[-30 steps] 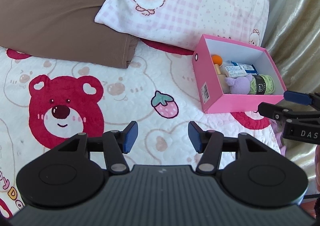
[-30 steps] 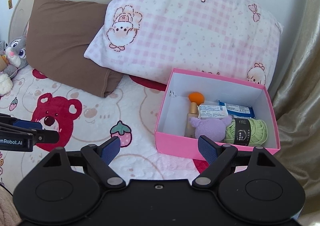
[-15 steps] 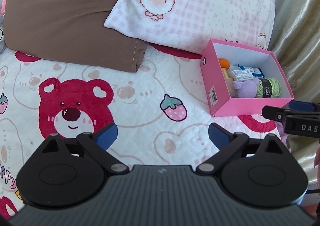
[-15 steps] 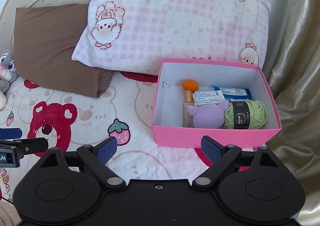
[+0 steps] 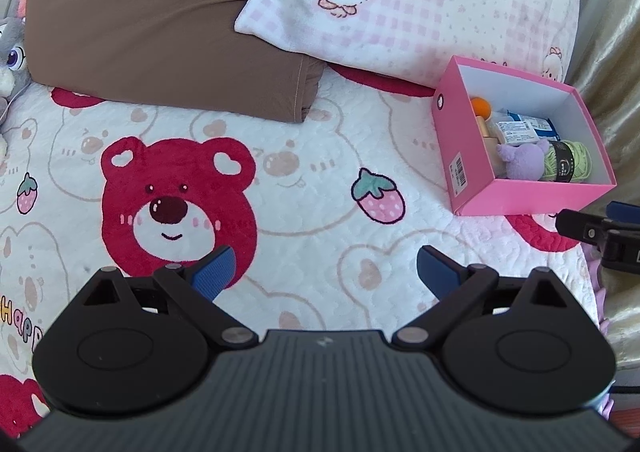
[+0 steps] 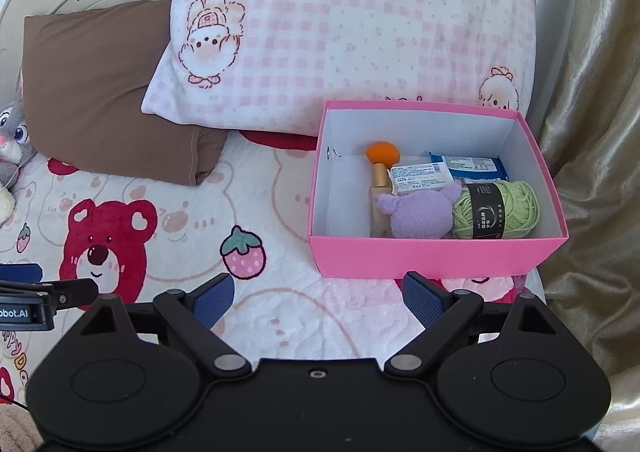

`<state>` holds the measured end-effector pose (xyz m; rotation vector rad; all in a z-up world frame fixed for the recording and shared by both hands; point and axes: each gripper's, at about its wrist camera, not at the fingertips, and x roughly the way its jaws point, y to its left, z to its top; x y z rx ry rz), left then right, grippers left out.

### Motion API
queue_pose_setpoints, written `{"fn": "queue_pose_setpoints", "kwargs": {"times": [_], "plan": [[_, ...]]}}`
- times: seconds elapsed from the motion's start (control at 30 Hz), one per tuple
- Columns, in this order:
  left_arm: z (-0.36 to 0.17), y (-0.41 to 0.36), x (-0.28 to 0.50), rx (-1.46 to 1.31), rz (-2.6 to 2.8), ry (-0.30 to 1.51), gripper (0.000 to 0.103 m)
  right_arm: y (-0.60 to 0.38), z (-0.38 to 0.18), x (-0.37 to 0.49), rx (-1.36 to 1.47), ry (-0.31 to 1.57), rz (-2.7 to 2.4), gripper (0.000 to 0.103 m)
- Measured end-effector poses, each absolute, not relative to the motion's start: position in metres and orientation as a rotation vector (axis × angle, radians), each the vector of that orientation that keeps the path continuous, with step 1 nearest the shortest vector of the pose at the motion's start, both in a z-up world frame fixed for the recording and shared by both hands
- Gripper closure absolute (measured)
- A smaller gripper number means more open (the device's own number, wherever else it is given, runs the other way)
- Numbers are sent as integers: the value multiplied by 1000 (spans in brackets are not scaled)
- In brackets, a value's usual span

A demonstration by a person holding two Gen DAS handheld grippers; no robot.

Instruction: Organize objects

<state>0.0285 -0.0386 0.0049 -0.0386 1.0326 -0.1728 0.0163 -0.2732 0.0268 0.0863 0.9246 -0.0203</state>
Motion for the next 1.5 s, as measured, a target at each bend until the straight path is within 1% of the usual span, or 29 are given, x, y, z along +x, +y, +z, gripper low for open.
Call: {"fn": "queue_pose_setpoints", "kwargs": {"times": [1.5], "plan": [[-5, -25, 33, 25, -113, 1081, 5, -271, 12, 13, 74, 1013, -74, 10]]}}
